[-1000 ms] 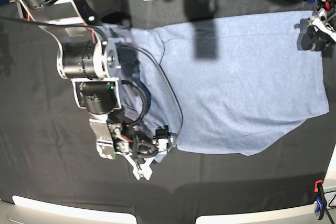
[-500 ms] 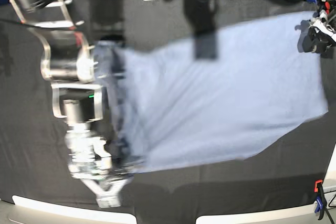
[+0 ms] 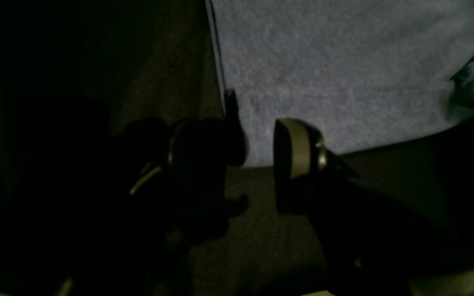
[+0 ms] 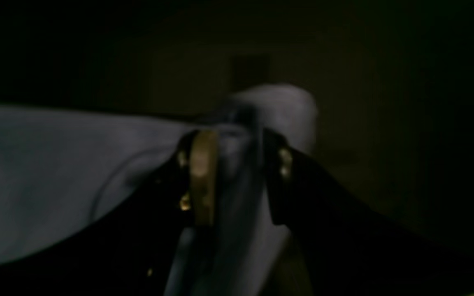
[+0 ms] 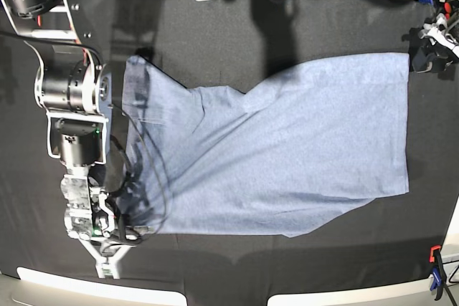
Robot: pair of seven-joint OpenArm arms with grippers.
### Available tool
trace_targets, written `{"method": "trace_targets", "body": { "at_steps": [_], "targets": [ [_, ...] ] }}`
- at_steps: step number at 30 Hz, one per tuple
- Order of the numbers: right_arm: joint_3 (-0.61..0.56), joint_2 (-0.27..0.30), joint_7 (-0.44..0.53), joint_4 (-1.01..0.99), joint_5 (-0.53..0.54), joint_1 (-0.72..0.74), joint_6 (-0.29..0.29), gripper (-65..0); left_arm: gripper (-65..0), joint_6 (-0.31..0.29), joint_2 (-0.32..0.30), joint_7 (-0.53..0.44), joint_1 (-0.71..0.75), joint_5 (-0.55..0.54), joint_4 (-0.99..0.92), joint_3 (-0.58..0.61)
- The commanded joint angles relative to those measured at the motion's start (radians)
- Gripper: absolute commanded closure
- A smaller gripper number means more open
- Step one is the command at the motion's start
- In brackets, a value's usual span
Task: Layout the t-shirt on the table in an organized manner, then fold the t-shirt properly
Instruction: 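Lower the shirt onto the table and pull its edge with the right gripper, then regrasp the shirt corner with the right gripper and pull it taut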
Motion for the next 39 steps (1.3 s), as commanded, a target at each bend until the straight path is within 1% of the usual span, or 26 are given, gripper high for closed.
{"method": "trace_targets", "body": {
  "at_steps": [1,3,6,8,10,13,18,19,21,23,27,29,33,35,37,38,39],
  "targets": [
    [0.002,0.006,0.018,0.033,0.019,0.047,0.016,-19.7,-27.7,-0.007,-0.017,-0.02,0.0,-0.016,0.014,-0.006],
    [0.002,0.006,0.001,0.07,0.02,0.044,0.056,-19.7,-27.7,-0.007,-0.017,-0.02,0.0,-0.016,0.014,-0.006],
    [0.002,0.006,-0.076,0.177,0.033,0.025,0.094,-19.7,-27.7,-0.007,-0.017,-0.021,0.0,-0.016,0.014,-0.006],
    [0.002,0.007,-0.143,0.28,0.084,-0.014,0.134,-19.7,-27.7,-0.006,-0.017,-0.032,0.0,-0.016,0.014,-0.006],
    [0.002,0.006,-0.185,0.412,0.133,-0.081,0.168,-19.7,-27.7,-0.006,-0.017,-0.039,0.0,-0.016,0.014,-0.006],
    [0.002,0.006,-0.201,0.662,0.177,-0.231,0.181,-19.5,-27.7,-0.006,-0.017,-0.063,0.0,-0.012,0.014,-0.006],
    [0.003,0.015,-0.197,1.094,0.176,-0.543,0.18,-19.5,-27.7,-0.006,-0.016,-0.091,-0.004,-0.012,0.014,-0.006],
    [0.003,0.021,-0.192,1.165,0.176,-0.604,0.18,-19.5,-27.7,-0.004,-0.015,-0.092,-0.008,-0.013,0.014,-0.006],
    [0.003,0.035,-0.188,1.287,0.175,-0.717,0.179,-19.5,-27.7,0.024,-0.005,-0.111,-0.021,-0.013,0.014,-0.006],
    [0.004,0.043,-0.188,1.386,0.168,-0.814,0.179,-19.5,-27.7,0.024,0.018,-0.112,-0.043,-0.014,0.005,-0.006],
    [0.01,0.042,-0.189,1.511,0.165,-0.961,0.179,-19.5,-27.7,0.021,0.077,-0.1,-0.097,-0.013,-0.072,-0.006],
    [0.011,0.042,-0.19,1.544,0.165,-1.01,0.179,-19.5,-27.7,0.015,0.091,-0.097,-0.119,-0.013,-0.124,-0.006],
    [0.011,0.042,-0.192,1.579,0.165,-1.07,0.179,-19.5,-27.7,0.015,0.09,-0.051,-0.148,-0.012,-0.195,-0.006],
    [0.011,0.042,-0.198,1.588,0.165,-1.085,0.179,-19.5,-27.7,0.015,0.092,-0.04,-0.149,-0.011,-0.203,-0.006],
    [0.011,0.042,-0.201,1.595,0.165,-1.097,0.179,-19.5,-27.7,0.015,0.091,-0.001,-0.149,-0.013,-0.204,-0.006],
    [0.011,0.042,-0.206,1.597,0.165,-1.101,0.179,-19.5,-27.7,0.005,0.092,0.023,-0.149,-0.016,-0.204,-0.006],
    [0.011,0.042,-0.216,1.6,0.165,-1.104,0.179,-19.5,-27.4,-0.023,0.091,0.045,-0.148,-0.029,-0.204,-0.006]
  ]
}}
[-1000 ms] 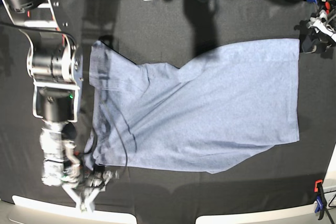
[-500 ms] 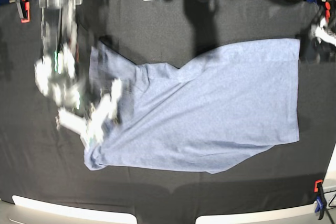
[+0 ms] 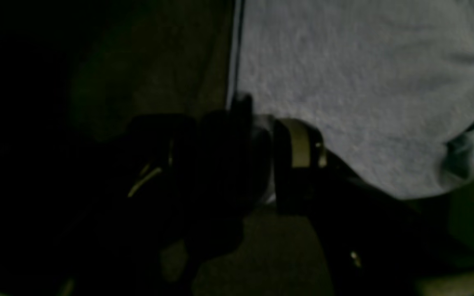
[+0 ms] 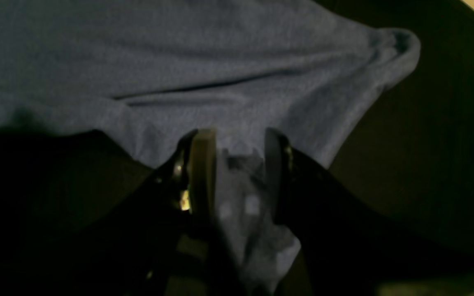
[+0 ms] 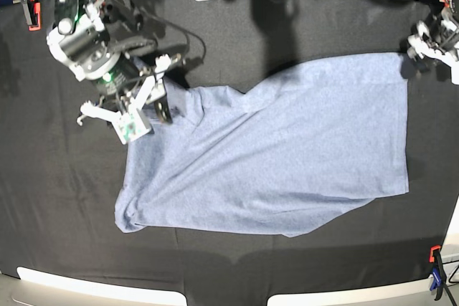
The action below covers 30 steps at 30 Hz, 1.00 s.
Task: Layout the t-shirt on the table in an organized manner, then fold the t-shirt properly
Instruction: 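Regrasp the shirt corner with the right gripper and pull it taut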
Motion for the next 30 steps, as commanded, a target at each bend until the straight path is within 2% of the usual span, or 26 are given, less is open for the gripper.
{"method": "trace_targets", "body": {
  "at_steps": [1,5,8,11,16,19,21,24,27,30],
  "targets": [
    [0.005,0.005,0.013,0.024,0.006,0.005,-0.002,-19.5,-26.2,-0.042,-0.017,0.014,0.002,-0.045,0.012,-0.004],
    [0.005,0.005,-0.039,0.026,0.005,-0.006,-0.002,-19.5,-17.3,-0.054,-0.017,0.073,0.006,-0.14,0.012,-0.004],
    [0.019,0.005,-0.067,0.026,0.006,-0.02,-0.002,-19.5,0.0,-0.054,-0.023,0.072,0.006,-0.183,0.013,-0.005],
    [0.068,0.005,-0.071,0.026,0.006,-0.06,-0.002,-19.5,0.0,-0.054,-0.045,0.072,0.005,-0.225,0.013,-0.005],
    [0.195,0.005,-0.043,0.026,0.011,-0.147,0.0,-19.5,0.0,-0.054,-0.082,0.073,0.006,-0.213,0.013,-0.005],
    [0.232,0.014,-0.017,0.026,0.037,-0.167,0.001,-19.5,0.0,-0.054,-0.095,0.072,0.006,-0.214,0.013,-0.005],
    [0.223,0.04,-0.019,0.024,0.053,-0.186,0.012,-19.5,0.0,-0.054,-0.098,0.072,0.006,-0.213,0.013,-0.005],
    [0.182,0.092,0.011,0.024,0.021,-0.223,0.061,-19.5,0.0,-0.054,-0.097,0.072,0.006,-0.213,0.013,-0.005],
    [0.113,0.149,0.096,0.018,-0.09,-0.229,0.06,-19.5,0.0,-0.054,-0.097,0.072,0.006,-0.214,0.013,-0.005],
    [0.023,0.206,0.121,-0.006,-0.202,-0.229,0.053,-19.5,0.0,-0.054,-0.097,0.072,0.006,-0.214,0.013,-0.005]
  ]
}}
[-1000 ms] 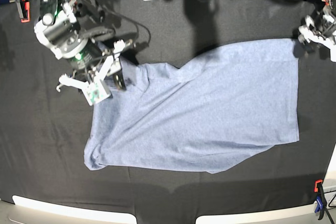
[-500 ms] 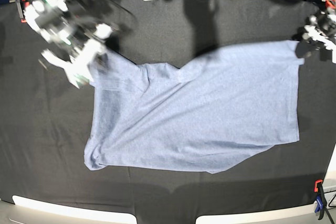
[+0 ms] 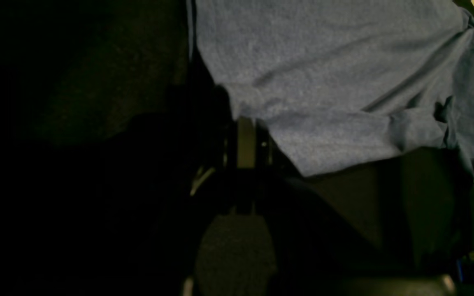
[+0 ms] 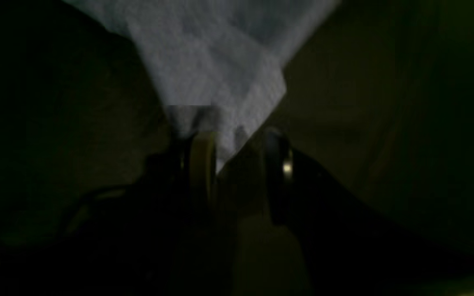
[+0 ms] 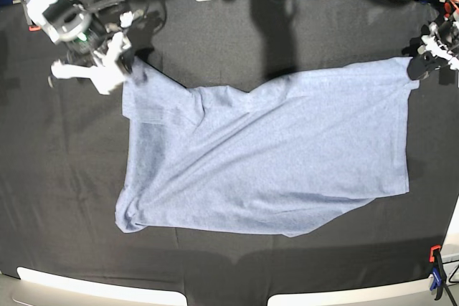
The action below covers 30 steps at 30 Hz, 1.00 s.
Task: Layout the t-shirt on the table in an organized manner, then fold the t-shirt properly
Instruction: 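Regrasp the shirt corner with the right gripper and pull it taut, then lift and shake the shirt with both grippers, then lay it down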
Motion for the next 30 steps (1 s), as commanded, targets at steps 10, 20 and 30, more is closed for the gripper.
{"method": "trace_targets", "body": {
  "at_steps": [10,20,30],
  "targets": [
    [-0.243,0.084,0.042,-0.139,-0.219,0.095,-0.109,-19.4,0.0,-0.009,-0.019,-0.015,-0.003,-0.021,0.013,-0.005],
    [-0.398,0.085,0.052,-0.315,-0.254,0.283,-0.12,-19.0,0.0,-0.009,-0.019,-0.015,-0.002,-0.02,0.013,-0.005],
    [-0.438,0.129,-0.002,-0.31,-0.282,0.285,-0.167,0.0,0.0,-0.009,-0.02,-0.005,0.037,-0.056,0.014,-0.025]
  ]
}}
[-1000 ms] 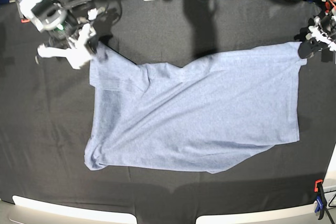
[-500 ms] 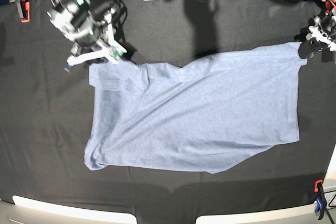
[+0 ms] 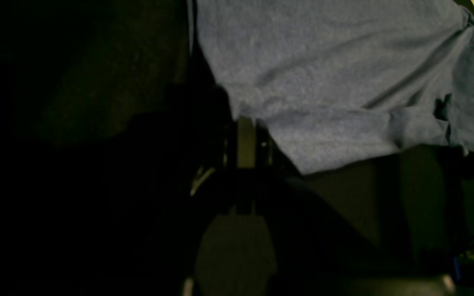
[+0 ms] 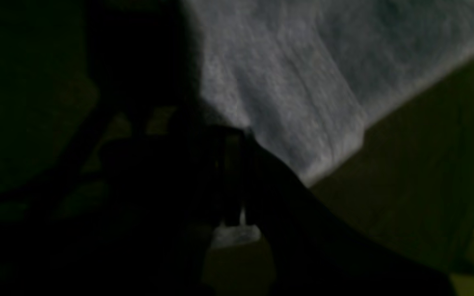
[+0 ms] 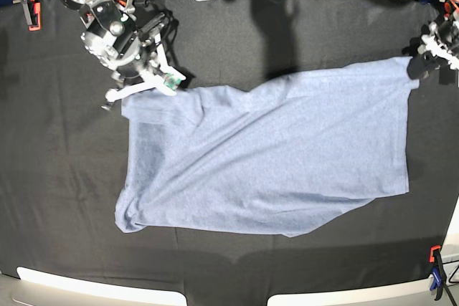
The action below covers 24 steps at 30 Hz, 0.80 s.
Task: Layout the t-shirt on the table in an organized manner, then fold the t-shirt properly
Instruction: 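Lift and shake the shirt with both grippers, then lay it down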
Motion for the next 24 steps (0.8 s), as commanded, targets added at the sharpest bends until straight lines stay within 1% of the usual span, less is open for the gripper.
{"method": "trace_targets", "body": {
  "at_steps": [1,4,6,9,12,15,17,20,24],
  "targets": [
    [0.007,0.04,0.0,0.044,-0.013,-0.019,-0.009,0.0,0.0,-0.009,-0.021,-0.003,0.021,-0.046,0.013,-0.031],
    [0.01,0.122,-0.023,0.133,-0.057,-0.116,-0.011,0.0,0.0,-0.009,-0.021,0.07,0.069,-0.152,0.014,-0.101],
    [0.025,0.165,-0.067,0.194,-0.062,-0.193,-0.016,0.0,0.0,-0.009,-0.021,0.122,0.098,-0.217,0.014,-0.145],
    [0.073,0.206,-0.086,0.273,-0.062,-0.303,-0.028,0.0,0.0,-0.009,-0.021,0.143,0.141,-0.248,0.014,-0.179],
    [0.145,0.223,-0.094,0.338,-0.061,-0.414,-0.028,0.0,0.0,-0.009,-0.021,0.143,0.176,-0.246,0.014,-0.182],
    [0.207,0.223,-0.094,0.386,-0.058,-0.513,-0.028,0.0,0.0,-0.009,-0.021,0.143,0.199,-0.245,0.014,-0.183],
    [0.227,0.223,-0.093,0.405,-0.058,-0.558,-0.028,0.0,0.0,-0.009,-0.021,0.143,0.21,-0.245,0.014,-0.183],
    [0.229,0.222,-0.093,0.409,-0.058,-0.587,-0.028,0.0,0.0,-0.009,-0.021,0.143,0.212,-0.241,0.014,-0.183],
    [0.229,0.22,-0.097,0.409,-0.058,-0.588,-0.028,0.0,0.0,-0.009,-0.021,0.142,0.212,-0.227,0.014,-0.183]
  ]
}}
